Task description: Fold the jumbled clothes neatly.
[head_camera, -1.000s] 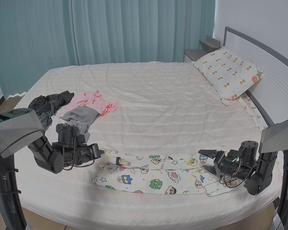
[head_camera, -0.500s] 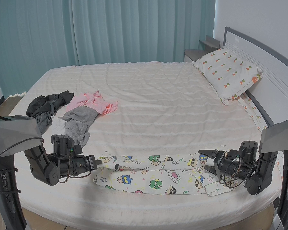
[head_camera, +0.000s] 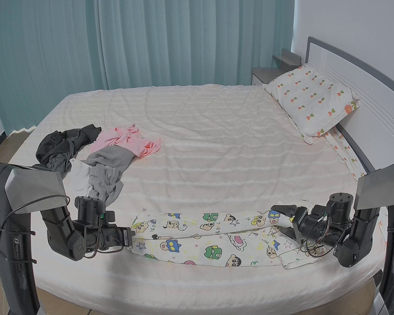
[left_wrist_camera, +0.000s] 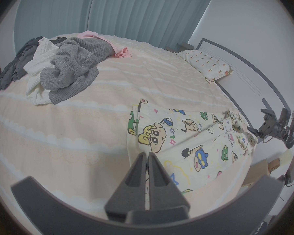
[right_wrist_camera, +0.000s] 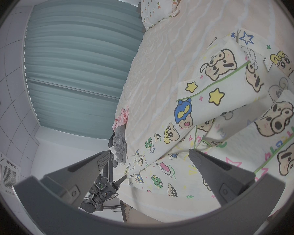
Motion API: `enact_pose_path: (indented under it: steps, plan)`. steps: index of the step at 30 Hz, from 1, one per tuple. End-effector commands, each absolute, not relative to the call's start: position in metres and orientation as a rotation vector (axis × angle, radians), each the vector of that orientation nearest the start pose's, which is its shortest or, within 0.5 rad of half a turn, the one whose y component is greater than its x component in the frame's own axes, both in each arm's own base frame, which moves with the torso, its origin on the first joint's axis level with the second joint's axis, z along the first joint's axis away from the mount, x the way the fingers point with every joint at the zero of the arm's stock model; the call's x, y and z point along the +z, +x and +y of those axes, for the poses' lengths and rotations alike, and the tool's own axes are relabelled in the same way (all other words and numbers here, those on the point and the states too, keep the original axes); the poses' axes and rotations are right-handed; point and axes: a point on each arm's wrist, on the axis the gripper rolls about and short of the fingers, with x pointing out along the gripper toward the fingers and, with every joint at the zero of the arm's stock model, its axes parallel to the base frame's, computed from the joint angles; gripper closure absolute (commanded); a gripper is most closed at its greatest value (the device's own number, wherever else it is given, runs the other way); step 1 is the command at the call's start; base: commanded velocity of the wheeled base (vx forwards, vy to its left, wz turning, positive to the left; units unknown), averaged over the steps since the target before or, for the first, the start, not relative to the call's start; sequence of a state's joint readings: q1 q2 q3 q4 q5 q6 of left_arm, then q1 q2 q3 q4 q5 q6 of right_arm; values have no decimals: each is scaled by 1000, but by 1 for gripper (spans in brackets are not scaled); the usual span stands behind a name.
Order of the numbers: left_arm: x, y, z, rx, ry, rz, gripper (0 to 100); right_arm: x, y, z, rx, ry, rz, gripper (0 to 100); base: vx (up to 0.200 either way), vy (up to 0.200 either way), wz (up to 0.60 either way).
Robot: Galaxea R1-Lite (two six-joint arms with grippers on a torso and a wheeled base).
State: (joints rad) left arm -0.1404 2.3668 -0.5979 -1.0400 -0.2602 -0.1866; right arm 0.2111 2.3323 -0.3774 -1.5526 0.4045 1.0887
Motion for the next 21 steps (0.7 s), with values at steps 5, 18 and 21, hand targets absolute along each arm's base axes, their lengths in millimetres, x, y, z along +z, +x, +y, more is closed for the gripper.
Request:
enact_pose_path:
  steps: [5, 18, 21]
  plan:
    - [-58, 323, -53, -308, -221, 806, 0, -12, 296, 73, 333, 1076, 688, 0, 0, 0, 0]
    - [-46, 332, -52, -286, -310, 765, 0, -12, 296, 73, 332, 1076, 689, 0, 0, 0, 0]
    - [-44, 340, -60, -295, -322, 747, 0, -14, 296, 73, 331, 1070, 692, 0, 0, 0, 0]
